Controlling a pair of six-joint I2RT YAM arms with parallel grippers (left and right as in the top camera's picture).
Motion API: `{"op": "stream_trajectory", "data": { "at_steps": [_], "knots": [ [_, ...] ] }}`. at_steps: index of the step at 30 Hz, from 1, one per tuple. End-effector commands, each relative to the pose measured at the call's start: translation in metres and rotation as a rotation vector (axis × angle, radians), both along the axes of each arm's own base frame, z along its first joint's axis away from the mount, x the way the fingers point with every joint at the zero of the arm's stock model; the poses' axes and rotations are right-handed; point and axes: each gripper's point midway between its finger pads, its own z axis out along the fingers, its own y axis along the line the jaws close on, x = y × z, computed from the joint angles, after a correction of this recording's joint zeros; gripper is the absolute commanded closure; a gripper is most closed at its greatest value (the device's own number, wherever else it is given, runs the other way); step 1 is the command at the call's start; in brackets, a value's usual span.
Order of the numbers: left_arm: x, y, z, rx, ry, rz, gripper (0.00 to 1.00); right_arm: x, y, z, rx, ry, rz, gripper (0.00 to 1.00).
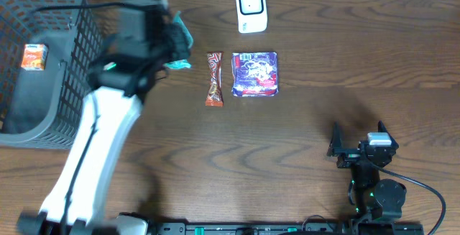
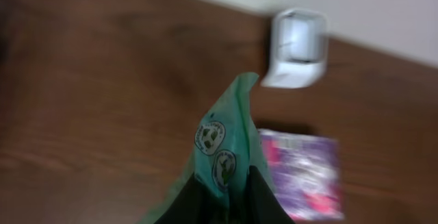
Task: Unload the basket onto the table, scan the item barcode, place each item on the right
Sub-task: 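Place the mint-green packet left of the orange bar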
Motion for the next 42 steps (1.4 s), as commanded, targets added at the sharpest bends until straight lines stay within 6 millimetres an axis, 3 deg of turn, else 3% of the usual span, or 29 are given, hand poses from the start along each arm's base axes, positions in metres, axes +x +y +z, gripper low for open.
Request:
{"op": "stream_trajectory", "data": {
  "at_steps": [1, 5, 10, 11, 12, 14, 16, 17, 19, 23, 25, 28, 30, 32, 34, 36, 39, 42],
  "knots": [
    [0.020, 0.036, -0.034, 0.162, 0.026, 0.248, 0.93, 0.000, 0.002, 0.000, -0.009, -0.002, 0.009, 0.01],
    [0.029, 0.029, -0.096, 0.065, 0.165, 0.369, 0.93, 0.000, 0.002, 0.000, -0.009, -0.002, 0.009, 0.01],
    [0.033, 0.003, -0.151, -0.068, 0.301, 0.377, 0.92, 0.000, 0.002, 0.000, -0.009, -0.002, 0.009, 0.01],
    [0.033, -0.002, -0.157, -0.085, 0.318, 0.362, 0.85, 0.000, 0.002, 0.000, -0.009, -0.002, 0.009, 0.01],
    [0.033, -0.006, -0.162, -0.097, 0.332, 0.350, 0.72, 0.000, 0.002, 0.000, -0.009, -0.002, 0.009, 0.01],
    [0.034, -0.009, -0.164, -0.109, 0.338, 0.336, 0.33, 0.000, 0.002, 0.000, -0.009, -0.002, 0.009, 0.01],
    [0.041, -0.009, -0.153, -0.090, 0.293, 0.287, 0.05, 0.000, 0.002, 0.000, -0.009, -0.002, 0.009, 0.01],
    [0.046, -0.008, -0.143, -0.074, 0.259, 0.254, 0.01, 0.000, 0.002, 0.000, -0.009, -0.002, 0.009, 0.01],
    [0.056, -0.004, -0.116, -0.033, 0.171, 0.179, 0.02, 0.000, 0.002, 0.000, -0.009, -0.002, 0.009, 0.01],
    [0.080, 0.018, -0.025, 0.015, -0.096, 0.105, 0.02, 0.000, 0.002, 0.000, -0.009, -0.002, 0.009, 0.01],
    [0.086, 0.041, 0.028, -0.005, -0.235, 0.145, 0.02, 0.000, 0.002, 0.000, -0.009, -0.002, 0.009, 0.01],
    [0.086, 0.093, 0.104, -0.030, -0.438, 0.249, 0.02, 0.000, 0.002, 0.000, -0.009, -0.002, 0.009, 0.01],
    [0.081, 0.134, 0.139, -0.025, -0.533, 0.328, 0.02, 0.000, 0.002, 0.000, -0.009, -0.002, 0.009, 0.01],
    [0.074, 0.185, 0.159, -0.003, -0.589, 0.426, 0.02, 0.000, 0.002, 0.000, -0.009, -0.002, 0.009, 0.01],
    [0.067, 0.231, 0.161, 0.051, -0.598, 0.504, 0.02, 0.000, 0.002, 0.000, -0.009, -0.002, 0.009, 0.01],
    [0.060, 0.275, 0.151, 0.155, -0.567, 0.547, 0.01, 0.000, 0.002, 0.000, -0.009, -0.002, 0.009, 0.01],
    [0.057, 0.330, 0.116, 0.333, -0.459, 0.556, 0.00, 0.000, 0.002, 0.000, -0.009, -0.002, 0.009, 0.01],
    [0.059, 0.368, 0.073, 0.448, -0.340, 0.534, 0.04, 0.000, 0.002, 0.000, -0.009, -0.002, 0.009, 0.01]
  ]
}}
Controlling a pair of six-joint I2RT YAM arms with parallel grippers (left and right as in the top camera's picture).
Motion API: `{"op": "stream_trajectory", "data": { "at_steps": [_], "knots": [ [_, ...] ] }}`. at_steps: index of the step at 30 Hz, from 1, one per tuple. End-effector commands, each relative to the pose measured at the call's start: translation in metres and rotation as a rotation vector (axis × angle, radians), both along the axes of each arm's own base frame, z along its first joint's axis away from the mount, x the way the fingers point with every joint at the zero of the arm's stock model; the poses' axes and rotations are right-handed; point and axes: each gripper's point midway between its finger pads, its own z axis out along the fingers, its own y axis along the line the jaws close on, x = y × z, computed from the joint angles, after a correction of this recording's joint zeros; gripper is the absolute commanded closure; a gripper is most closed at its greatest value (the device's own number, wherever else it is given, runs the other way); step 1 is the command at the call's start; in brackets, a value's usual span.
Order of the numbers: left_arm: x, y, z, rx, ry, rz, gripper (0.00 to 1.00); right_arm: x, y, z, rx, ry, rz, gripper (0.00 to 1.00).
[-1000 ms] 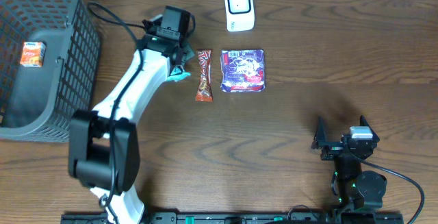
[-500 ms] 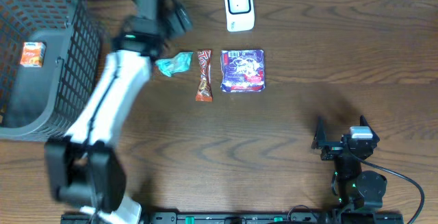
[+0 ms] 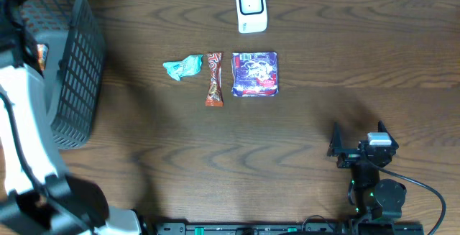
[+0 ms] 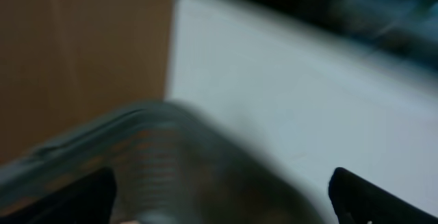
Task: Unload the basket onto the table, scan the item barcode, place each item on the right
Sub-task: 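Place the mint-green packet left of the orange bar, then reach into the basket and grasp the small Kleenex tissue pack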
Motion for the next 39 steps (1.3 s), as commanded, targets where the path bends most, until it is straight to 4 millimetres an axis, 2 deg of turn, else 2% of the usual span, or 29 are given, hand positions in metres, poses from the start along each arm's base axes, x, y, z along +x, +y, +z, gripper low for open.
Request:
{"op": "stream_trajectory", "data": {
  "at_steps": [1, 5, 8, 15, 20, 26, 31, 37, 39],
  "knots": [
    [0.010, 0.040, -0.072, 0.142, 0.257, -0.017, 0.04, 0.000, 0.002, 0.000, -0.009, -0.001, 0.009, 0.01],
    [0.019, 0.063, -0.126, 0.159, 0.378, -0.026, 0.04, 0.000, 0.002, 0.000, -0.009, -0.001, 0.009, 0.01],
    [0.028, 0.072, -0.160, 0.140, 0.419, -0.030, 0.12, 0.000, 0.002, 0.000, -0.009, -0.001, 0.009, 0.01],
    [0.040, 0.080, -0.237, 0.145, 0.551, -0.077, 0.14, 0.000, 0.002, 0.000, -0.009, -0.001, 0.009, 0.01],
    [0.039, 0.088, -0.277, 0.111, 0.600, -0.077, 0.18, 0.000, 0.002, 0.000, -0.009, -0.001, 0.009, 0.01],
    [0.030, 0.097, -0.311, 0.071, 0.653, -0.071, 0.18, 0.000, 0.002, 0.000, -0.009, -0.001, 0.009, 0.01],
    [0.022, 0.104, -0.325, 0.050, 0.677, -0.062, 0.20, 0.000, 0.002, 0.000, -0.009, -0.001, 0.009, 0.01],
    [0.017, 0.093, -0.348, -0.018, 0.703, -0.132, 0.21, 0.000, 0.002, 0.000, -0.009, -0.001, 0.009, 0.01],
    [0.014, 0.091, -0.358, -0.035, 0.726, -0.138, 0.28, 0.000, 0.002, 0.000, -0.009, -0.001, 0.009, 0.01]
  ]
}}
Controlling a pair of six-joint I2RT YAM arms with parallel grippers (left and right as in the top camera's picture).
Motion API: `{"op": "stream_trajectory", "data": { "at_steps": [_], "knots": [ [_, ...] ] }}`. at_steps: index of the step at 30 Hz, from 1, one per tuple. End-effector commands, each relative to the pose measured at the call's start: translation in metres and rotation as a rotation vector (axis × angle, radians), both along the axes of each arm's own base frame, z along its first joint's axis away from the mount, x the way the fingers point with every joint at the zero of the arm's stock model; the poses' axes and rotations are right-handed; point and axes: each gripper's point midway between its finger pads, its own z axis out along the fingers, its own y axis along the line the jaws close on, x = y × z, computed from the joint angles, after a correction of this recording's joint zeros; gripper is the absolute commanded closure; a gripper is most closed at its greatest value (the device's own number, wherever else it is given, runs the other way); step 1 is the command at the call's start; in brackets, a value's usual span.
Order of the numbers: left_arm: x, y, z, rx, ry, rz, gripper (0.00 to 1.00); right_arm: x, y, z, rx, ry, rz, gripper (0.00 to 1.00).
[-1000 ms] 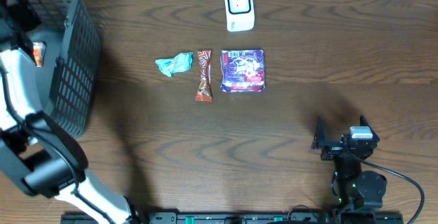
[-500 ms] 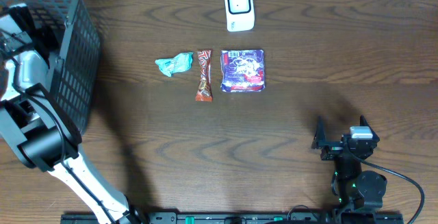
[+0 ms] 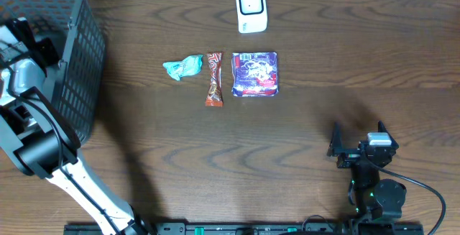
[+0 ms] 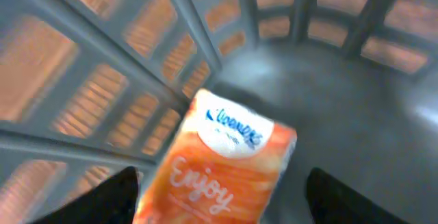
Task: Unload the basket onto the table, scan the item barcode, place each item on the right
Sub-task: 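Reach into the basket and grasp the small Kleenex tissue pack, then place the Kleenex pack below the mint-green packet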
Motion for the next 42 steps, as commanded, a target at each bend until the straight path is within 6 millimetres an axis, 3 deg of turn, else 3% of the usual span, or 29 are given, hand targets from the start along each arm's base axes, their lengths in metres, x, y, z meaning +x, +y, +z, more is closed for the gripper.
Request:
{"op": "stream_trajectory", "data": {
  "at_steps": [1, 3, 8, 12, 15, 20, 25, 27, 29, 32, 34, 39, 42],
  "knots": [
    [-0.009, -0.009, -0.037, -0.062, 0.065, -0.024, 0.31, 0.000, 0.002, 0.000, -0.009, -0.002, 0.009, 0.01],
    [-0.012, -0.012, -0.043, -0.076, 0.086, -0.024, 0.32, 0.000, 0.002, 0.000, -0.009, -0.002, 0.009, 0.01],
    [-0.015, -0.013, -0.037, -0.082, 0.094, -0.023, 0.89, 0.000, 0.002, 0.000, -0.009, -0.002, 0.009, 0.01],
    [-0.012, -0.011, 0.005, -0.072, 0.016, 0.013, 0.93, 0.000, 0.002, 0.000, -0.009, -0.002, 0.009, 0.01],
    [-0.010, -0.010, 0.061, -0.063, -0.102, 0.063, 0.93, 0.000, 0.002, 0.000, -0.009, -0.002, 0.009, 0.01],
    [-0.019, -0.031, 0.188, -0.105, -0.381, 0.100, 0.92, 0.000, 0.002, 0.000, -0.009, -0.002, 0.009, 0.01],
    [-0.052, -0.088, 0.316, -0.191, -0.649, -0.001, 0.93, 0.000, 0.002, 0.000, -0.009, -0.002, 0.009, 0.01],
    [-0.070, -0.116, 0.351, -0.247, -0.715, -0.047, 0.93, 0.000, 0.002, 0.000, -0.009, -0.002, 0.009, 0.01],
    [-0.089, -0.146, 0.371, -0.308, -0.737, -0.092, 0.93, 0.000, 0.002, 0.000, -0.009, -0.002, 0.009, 0.01],
    [-0.109, -0.189, 0.378, -0.374, -0.703, -0.138, 0.92, 0.000, 0.002, 0.000, -0.009, -0.002, 0.009, 0.01],
    [-0.113, -0.225, 0.367, -0.438, -0.631, -0.184, 0.93, 0.000, 0.002, 0.000, -0.009, -0.002, 0.009, 0.01],
    [-0.117, -0.316, 0.300, -0.601, -0.315, -0.294, 0.93, 0.000, 0.002, 0.000, -0.009, -0.002, 0.009, 0.01],
    [-0.122, -0.343, 0.254, -0.575, -0.115, -0.274, 0.93, 0.000, 0.002, 0.000, -0.009, -0.002, 0.009, 0.01]
  ]
}}
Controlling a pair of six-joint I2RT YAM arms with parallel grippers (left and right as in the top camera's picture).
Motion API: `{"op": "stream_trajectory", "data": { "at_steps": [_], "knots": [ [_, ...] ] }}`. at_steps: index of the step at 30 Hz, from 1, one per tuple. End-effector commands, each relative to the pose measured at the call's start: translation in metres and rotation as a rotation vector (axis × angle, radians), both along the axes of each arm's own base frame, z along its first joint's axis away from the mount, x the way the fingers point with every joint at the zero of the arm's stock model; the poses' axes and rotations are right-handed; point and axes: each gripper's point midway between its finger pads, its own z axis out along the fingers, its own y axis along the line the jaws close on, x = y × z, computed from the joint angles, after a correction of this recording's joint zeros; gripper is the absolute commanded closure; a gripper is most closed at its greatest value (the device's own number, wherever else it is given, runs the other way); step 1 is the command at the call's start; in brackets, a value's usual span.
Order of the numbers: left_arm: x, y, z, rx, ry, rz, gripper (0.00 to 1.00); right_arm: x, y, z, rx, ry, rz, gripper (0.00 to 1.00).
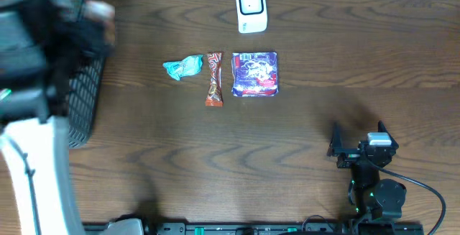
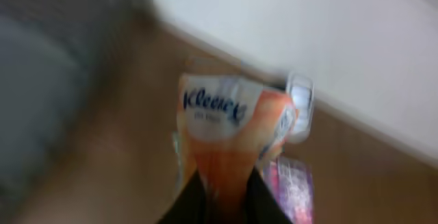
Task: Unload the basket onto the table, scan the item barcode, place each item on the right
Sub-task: 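Place the Kleenex pack below the mint-green packet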
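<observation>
My left gripper (image 2: pixel 220 186) is shut on an orange and white Kleenex tissue pack (image 2: pixel 229 125), held up in the air and blurred. From overhead the pack (image 1: pixel 101 12) shows as an orange blur at the arm's tip, just right of the basket's rim. The white barcode scanner (image 1: pixel 251 8) stands at the table's far edge; in the left wrist view the scanner (image 2: pixel 300 104) lies beyond the pack. My right gripper (image 1: pixel 357 139) rests open near the front right, with nothing in it.
A grey mesh basket (image 1: pixel 80 98) stands at the far left, mostly hidden under my left arm. A teal packet (image 1: pixel 182 67), a brown candy bar (image 1: pixel 214 78) and a purple packet (image 1: pixel 254 73) lie in a row below the scanner.
My left gripper was open inside the basket over the tissue pack. Now it is shut on the pack and holds it outside the basket, facing the scanner. The right arm is unchanged.
My left gripper first held the teal packet near the other items. Then the packet lay on the table beside the candy bar and the arm was over the basket. It stood open above the tissue pack inside, and now holds that pack clear of the basket.
</observation>
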Motion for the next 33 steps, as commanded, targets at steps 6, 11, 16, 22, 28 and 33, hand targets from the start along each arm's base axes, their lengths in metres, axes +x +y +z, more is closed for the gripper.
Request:
{"op": "stream_trajectory", "data": {
  "at_steps": [6, 11, 16, 22, 28, 33],
  "knots": [
    [0.009, -0.057, -0.112, 0.169, 0.377, -0.088, 0.92, 0.000, 0.002, 0.000, -0.009, -0.002, 0.009, 0.01],
    [0.020, -0.082, -0.176, 0.166, 0.551, -0.110, 0.93, 0.000, 0.002, 0.000, -0.009, -0.002, 0.009, 0.01],
    [0.022, -0.092, -0.233, 0.177, 0.698, -0.115, 0.93, 0.000, 0.002, 0.000, -0.009, -0.002, 0.009, 0.01],
    [0.024, -0.096, -0.273, 0.191, 0.779, -0.125, 0.75, 0.000, 0.002, 0.000, -0.009, -0.002, 0.009, 0.01],
    [0.043, -0.094, -0.233, 0.161, 0.664, -0.121, 0.21, 0.000, 0.002, 0.000, -0.009, -0.002, 0.009, 0.01],
    [0.057, -0.075, -0.145, 0.133, 0.457, -0.071, 0.08, 0.000, 0.002, 0.000, -0.009, -0.002, 0.009, 0.01]
  ]
}}
